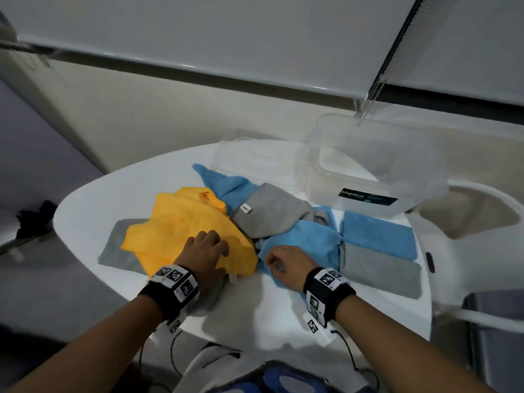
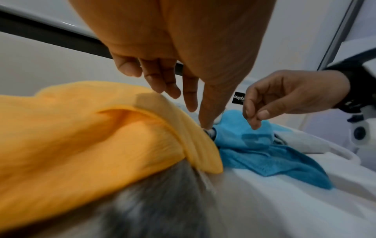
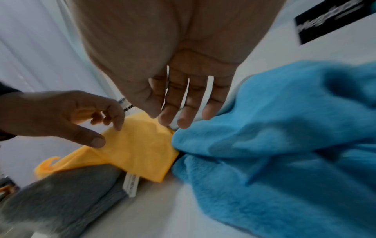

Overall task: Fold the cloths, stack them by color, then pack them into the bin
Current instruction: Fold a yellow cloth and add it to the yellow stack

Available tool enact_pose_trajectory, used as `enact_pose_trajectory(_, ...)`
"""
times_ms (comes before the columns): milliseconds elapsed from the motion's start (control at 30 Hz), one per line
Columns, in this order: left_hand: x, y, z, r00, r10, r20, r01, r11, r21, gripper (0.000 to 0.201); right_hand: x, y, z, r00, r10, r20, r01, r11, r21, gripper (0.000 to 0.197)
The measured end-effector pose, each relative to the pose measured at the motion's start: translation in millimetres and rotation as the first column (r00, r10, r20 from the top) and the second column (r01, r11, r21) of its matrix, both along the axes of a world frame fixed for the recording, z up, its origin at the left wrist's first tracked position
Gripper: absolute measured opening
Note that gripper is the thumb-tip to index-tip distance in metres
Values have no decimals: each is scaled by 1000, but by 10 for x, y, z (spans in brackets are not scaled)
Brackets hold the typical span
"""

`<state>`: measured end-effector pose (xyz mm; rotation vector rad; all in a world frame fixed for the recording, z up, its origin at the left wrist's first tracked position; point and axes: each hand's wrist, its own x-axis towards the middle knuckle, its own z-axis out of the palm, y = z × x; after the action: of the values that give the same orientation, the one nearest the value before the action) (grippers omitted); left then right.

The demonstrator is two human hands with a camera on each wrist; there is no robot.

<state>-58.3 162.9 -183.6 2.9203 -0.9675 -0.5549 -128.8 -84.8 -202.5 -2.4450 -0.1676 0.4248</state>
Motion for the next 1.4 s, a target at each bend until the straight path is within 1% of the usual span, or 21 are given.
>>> enact_pose_trajectory(67, -54, 118, -48, 1000, 22, 0, -22, 999, 28, 53, 76, 214, -36, 998, 53, -40, -54, 998, -28, 17)
enact_pose_trajectory(133, -87, 170, -93, 999, 50, 20, -51, 998, 31, 55, 133, 377, -62, 995, 77, -63, -80, 995, -58, 20)
enact_pose_trajectory(233, -123, 182, -120, 996, 82, 35, -81, 996, -25, 43, 214, 560, -109, 992, 85, -89, -93, 991, -95, 23)
enact_pose_trajectory(333, -107, 198, -149, 994, 94, 58, -89, 993, -84, 25, 272, 693, -143, 990, 100, -98, -110, 988, -110, 31)
enact_pose_trajectory(367, -88, 218, -167, 995, 86, 53, -81, 992, -96, 24, 289, 735, -148, 990, 102, -99, -114, 987, -115, 33)
enact_pose_trajectory(500, -55, 303, -170, 997, 36, -64, -44, 990, -131, 50, 381, 898, -144, 991, 96, -90, -110, 979, -171, 45)
enact_pose_trajectory(567, -63, 353, -157, 995, 30, -93, -43, 989, -143, 49, 409, 982, -129, 992, 92, -82, -107, 972, -211, 49)
enact_pose_trajectory(633, -62, 388, -175, 994, 34, -103, -52, 983, -176, 39, 419, 1046, -126, 994, 85, -73, -100, 967, -235, 48)
enact_pose_trajectory(733, -22, 385, -187, 997, 31, -76, -48, 969, -242, 23, 424, 1094, -100, 997, 64, -35, -71, 971, -230, 42)
enact_pose_trajectory(800, 10, 347, -150, 998, 56, -43, -66, 959, -275, 24, 415, 1104, -52, 999, 53, 6, -50, 977, -207, 36)
enact_pose_trajectory(900, 42, 259, 15, 994, 108, -16, -107, 942, -317, 40, 424, 1050, 85, 997, 14, 73, -3, 989, -149, 23)
enact_pose_trajectory(933, 49, 229, 90, 992, 121, -18, -120, 935, -332, 41, 435, 1001, 142, 995, -12, 103, 24, 993, -115, 21)
enact_pose_trajectory(967, 60, 202, 170, 991, 128, -28, -130, 930, -343, 36, 446, 943, 213, 989, -43, 140, 54, 996, -75, 21)
enact_pose_trajectory(1033, 104, 175, 292, 990, 135, -27, -136, 920, -367, 27, 463, 804, 373, 967, -103, 233, 103, 995, 14, 22)
enact_pose_trajectory(1167, 291, 216, 455, 990, 134, 40, -116, 945, -305, 31, 487, 451, 773, 878, -258, 404, 214, 965, 151, 25)
enact_pose_trajectory(1267, 471, 274, 587, 985, 156, 79, -121, 936, -331, 30, 512, 146, 1014, 797, -392, 459, 321, 919, 228, 26)
enact_pose_trajectory(1400, 664, 263, 931, 974, 195, 117, -142, 924, -355, 28, 482, -230, 1255, 671, -533, 515, 438, 846, 304, 20)
